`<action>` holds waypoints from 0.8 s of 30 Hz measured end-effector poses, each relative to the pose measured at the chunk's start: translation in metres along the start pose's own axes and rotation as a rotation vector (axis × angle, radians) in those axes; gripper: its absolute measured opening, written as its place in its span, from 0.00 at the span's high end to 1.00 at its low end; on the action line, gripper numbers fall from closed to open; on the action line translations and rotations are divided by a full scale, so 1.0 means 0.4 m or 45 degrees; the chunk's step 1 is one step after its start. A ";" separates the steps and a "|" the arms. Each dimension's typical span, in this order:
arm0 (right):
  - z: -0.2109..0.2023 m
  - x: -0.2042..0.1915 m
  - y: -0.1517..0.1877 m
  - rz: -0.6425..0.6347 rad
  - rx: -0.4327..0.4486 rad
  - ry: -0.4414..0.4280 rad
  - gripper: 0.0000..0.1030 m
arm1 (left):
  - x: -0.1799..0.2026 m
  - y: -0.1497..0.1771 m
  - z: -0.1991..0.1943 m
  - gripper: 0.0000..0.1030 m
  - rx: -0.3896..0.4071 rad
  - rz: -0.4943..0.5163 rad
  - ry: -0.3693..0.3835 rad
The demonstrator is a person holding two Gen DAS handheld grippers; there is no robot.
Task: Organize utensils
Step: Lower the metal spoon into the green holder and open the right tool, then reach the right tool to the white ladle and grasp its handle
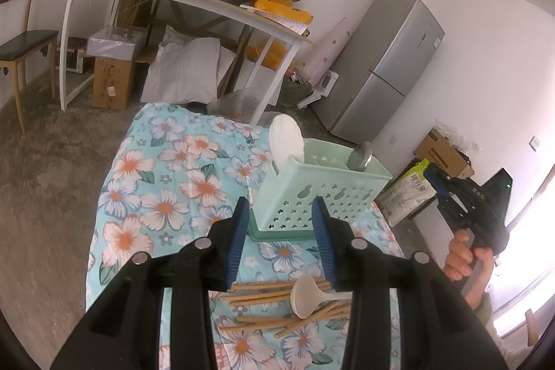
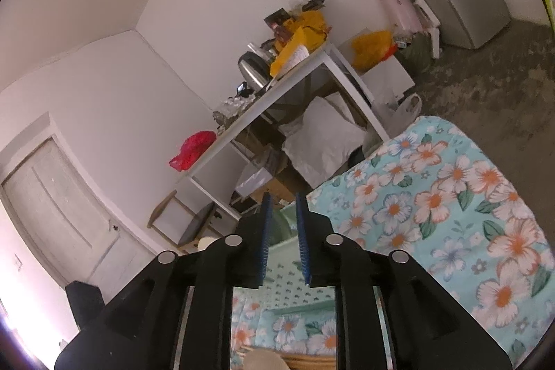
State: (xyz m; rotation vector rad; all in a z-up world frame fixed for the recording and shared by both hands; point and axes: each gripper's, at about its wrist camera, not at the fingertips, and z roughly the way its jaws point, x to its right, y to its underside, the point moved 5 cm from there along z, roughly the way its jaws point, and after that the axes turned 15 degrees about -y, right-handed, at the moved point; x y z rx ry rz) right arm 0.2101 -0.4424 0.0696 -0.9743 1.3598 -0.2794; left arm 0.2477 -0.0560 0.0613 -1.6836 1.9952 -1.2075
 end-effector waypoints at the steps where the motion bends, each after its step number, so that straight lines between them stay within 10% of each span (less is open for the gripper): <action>1: -0.010 -0.011 0.007 -0.017 -0.009 0.001 0.81 | -0.002 0.005 -0.001 0.65 -0.002 -0.002 0.001; 13: -0.076 -0.115 0.197 -0.294 -0.325 0.136 0.59 | -0.016 0.097 -0.010 0.65 -0.087 -0.033 0.027; 24: -0.077 -0.055 0.433 -0.166 -0.570 0.241 0.54 | -0.008 0.200 0.038 0.60 -0.212 -0.034 0.037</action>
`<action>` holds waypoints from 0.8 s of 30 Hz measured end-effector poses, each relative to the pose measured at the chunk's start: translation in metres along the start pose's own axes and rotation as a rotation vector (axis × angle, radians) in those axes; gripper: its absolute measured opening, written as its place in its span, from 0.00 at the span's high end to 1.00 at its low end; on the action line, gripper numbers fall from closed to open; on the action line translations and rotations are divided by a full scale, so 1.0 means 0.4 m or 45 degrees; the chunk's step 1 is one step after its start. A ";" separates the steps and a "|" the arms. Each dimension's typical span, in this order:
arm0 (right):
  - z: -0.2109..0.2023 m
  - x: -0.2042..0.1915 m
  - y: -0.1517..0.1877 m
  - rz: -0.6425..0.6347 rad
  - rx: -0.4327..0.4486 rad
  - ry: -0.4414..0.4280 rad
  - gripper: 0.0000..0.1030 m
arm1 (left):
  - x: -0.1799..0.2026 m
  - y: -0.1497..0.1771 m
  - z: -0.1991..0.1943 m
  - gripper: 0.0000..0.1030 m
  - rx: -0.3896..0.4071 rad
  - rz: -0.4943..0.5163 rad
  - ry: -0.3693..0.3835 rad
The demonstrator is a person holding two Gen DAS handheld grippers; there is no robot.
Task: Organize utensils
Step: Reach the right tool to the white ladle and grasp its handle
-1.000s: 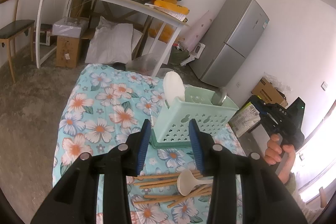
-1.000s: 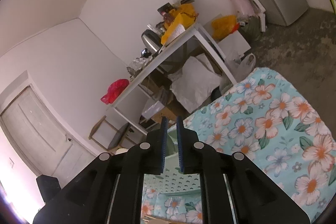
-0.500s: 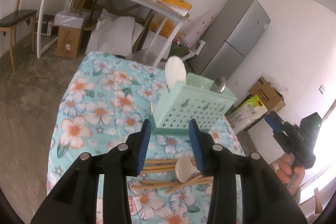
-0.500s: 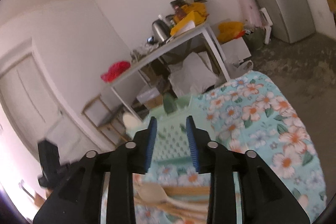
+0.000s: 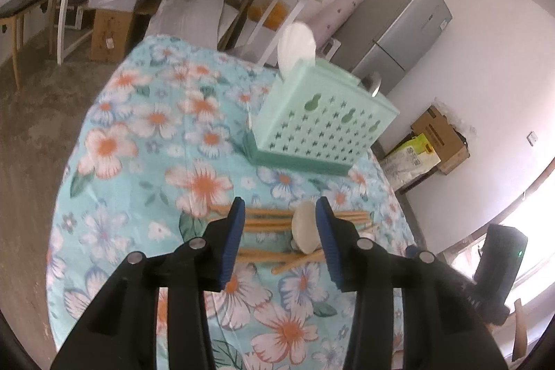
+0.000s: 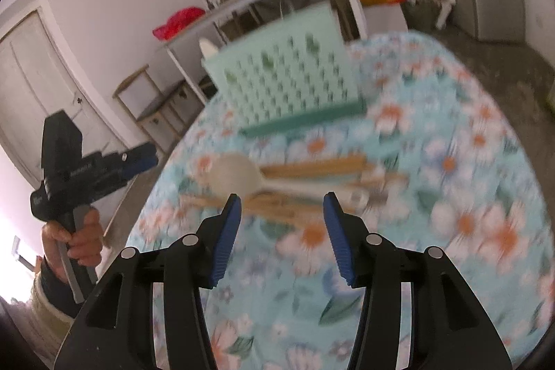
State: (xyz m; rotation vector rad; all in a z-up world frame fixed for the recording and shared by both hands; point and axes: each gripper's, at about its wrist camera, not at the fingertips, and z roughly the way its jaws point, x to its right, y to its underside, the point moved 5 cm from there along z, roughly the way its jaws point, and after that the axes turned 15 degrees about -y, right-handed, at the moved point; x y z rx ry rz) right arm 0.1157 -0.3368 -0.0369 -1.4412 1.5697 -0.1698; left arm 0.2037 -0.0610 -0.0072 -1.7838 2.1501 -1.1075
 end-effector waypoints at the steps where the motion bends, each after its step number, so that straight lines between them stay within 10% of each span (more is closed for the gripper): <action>1: 0.004 -0.002 0.008 0.003 -0.004 0.002 0.54 | -0.001 0.005 0.005 0.60 -0.007 -0.001 -0.006; 11: 0.049 -0.068 0.007 -0.110 -0.015 0.016 0.54 | -0.079 0.038 0.009 0.60 0.076 -0.039 -0.266; 24: 0.266 -0.149 -0.043 -0.175 -0.072 0.062 0.53 | -0.197 0.043 -0.008 0.60 0.096 -0.177 -0.331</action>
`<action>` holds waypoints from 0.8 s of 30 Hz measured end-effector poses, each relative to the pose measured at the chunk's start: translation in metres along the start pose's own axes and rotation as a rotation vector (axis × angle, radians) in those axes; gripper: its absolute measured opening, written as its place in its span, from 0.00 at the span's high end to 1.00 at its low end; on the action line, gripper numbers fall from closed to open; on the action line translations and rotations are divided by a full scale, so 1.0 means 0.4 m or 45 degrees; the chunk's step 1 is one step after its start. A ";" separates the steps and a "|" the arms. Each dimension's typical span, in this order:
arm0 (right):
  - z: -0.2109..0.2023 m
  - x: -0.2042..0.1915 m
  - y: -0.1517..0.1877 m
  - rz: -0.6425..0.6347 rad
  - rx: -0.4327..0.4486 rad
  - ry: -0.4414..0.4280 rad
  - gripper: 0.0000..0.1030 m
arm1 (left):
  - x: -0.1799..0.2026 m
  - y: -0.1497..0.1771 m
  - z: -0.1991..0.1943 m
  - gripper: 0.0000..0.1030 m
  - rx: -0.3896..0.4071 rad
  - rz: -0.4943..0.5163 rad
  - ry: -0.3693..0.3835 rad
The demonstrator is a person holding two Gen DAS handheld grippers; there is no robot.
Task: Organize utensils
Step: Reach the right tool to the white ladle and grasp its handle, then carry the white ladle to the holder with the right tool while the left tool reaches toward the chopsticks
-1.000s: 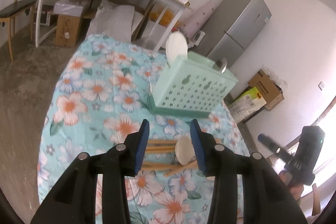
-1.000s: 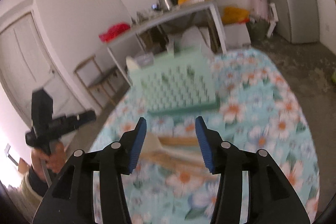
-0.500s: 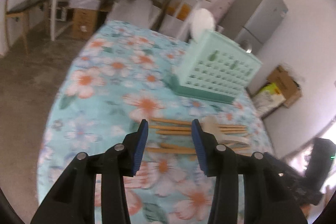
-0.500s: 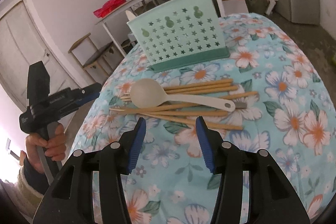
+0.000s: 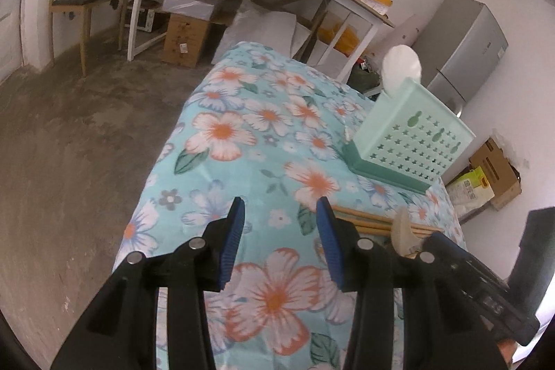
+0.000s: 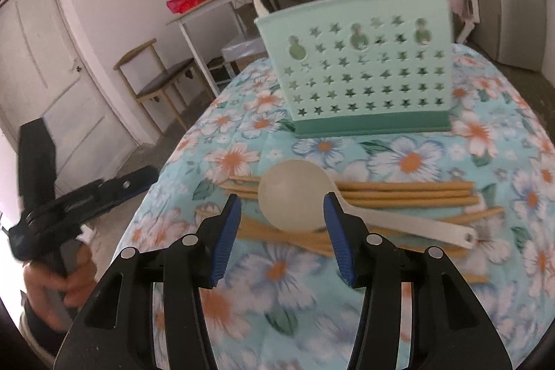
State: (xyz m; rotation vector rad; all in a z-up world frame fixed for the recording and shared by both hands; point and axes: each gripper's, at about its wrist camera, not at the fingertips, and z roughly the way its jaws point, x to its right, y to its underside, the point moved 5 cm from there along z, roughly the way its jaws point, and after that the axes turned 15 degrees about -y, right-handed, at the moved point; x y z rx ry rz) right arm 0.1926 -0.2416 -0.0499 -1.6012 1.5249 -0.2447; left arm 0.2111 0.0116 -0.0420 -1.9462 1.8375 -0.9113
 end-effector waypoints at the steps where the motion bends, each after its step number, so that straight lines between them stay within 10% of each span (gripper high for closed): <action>1: 0.019 -0.004 -0.001 -0.013 -0.014 0.023 0.53 | -0.007 0.000 0.004 0.60 -0.007 -0.007 -0.001; 7: 0.097 -0.018 0.006 -0.154 -0.093 0.244 0.55 | -0.028 0.007 0.017 0.60 -0.025 -0.027 -0.004; 11: 0.113 -0.009 0.012 -0.199 -0.126 0.347 0.78 | -0.031 0.007 0.015 0.60 -0.022 -0.032 -0.006; 24: -0.212 0.019 -0.079 -0.052 0.258 0.111 0.96 | 0.012 0.005 -0.024 0.60 0.020 0.022 0.039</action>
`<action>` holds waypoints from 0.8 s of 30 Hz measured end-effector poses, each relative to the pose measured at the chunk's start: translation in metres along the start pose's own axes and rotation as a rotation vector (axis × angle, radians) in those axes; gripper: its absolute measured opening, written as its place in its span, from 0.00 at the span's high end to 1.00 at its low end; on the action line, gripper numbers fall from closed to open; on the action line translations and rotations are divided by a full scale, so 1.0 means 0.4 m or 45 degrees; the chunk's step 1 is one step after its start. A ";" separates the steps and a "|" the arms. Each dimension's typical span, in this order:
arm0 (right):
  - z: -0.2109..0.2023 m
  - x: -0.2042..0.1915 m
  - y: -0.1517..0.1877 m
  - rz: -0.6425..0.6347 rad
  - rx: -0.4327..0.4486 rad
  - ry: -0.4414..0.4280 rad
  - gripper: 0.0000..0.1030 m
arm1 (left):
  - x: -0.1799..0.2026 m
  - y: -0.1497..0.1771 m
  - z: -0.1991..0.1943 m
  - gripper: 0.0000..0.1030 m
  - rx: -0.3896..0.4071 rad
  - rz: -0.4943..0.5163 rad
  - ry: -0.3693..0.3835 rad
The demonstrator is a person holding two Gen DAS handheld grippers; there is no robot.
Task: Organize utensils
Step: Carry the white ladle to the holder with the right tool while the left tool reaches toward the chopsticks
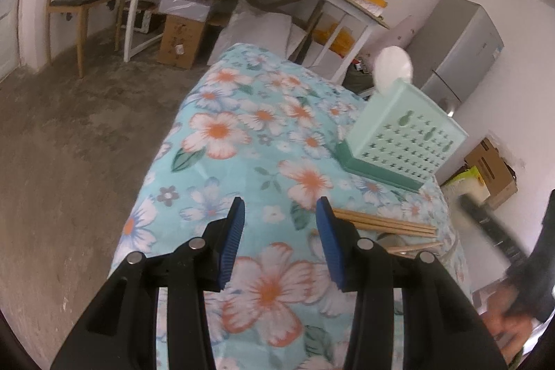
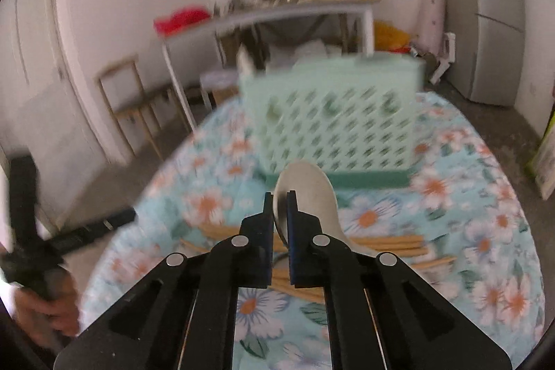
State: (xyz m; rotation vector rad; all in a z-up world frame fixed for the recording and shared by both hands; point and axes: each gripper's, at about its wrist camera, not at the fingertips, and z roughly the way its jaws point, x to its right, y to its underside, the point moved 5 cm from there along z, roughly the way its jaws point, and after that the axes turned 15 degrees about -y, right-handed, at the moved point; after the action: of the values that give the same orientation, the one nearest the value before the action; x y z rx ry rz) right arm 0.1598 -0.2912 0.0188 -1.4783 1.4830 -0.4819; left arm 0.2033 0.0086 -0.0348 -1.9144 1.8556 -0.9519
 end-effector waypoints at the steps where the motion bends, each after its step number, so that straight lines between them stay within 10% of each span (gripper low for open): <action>1: -0.033 0.016 -0.014 0.035 0.038 -0.017 0.97 | 0.011 0.000 -0.004 0.60 0.004 0.009 0.010; 12: -0.189 0.141 -0.032 0.317 0.210 -0.175 0.97 | 0.265 0.047 0.036 0.60 -0.089 0.317 0.224; 24: -0.203 0.174 -0.028 0.356 0.233 -0.243 0.97 | 0.345 0.117 0.166 0.74 -0.251 0.550 0.050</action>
State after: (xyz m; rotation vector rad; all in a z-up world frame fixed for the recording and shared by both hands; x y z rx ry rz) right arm 0.1125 -0.3847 0.0425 -1.1210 1.4251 -0.2895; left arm 0.2020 -0.1451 -0.0796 -1.4976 2.3290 -0.6908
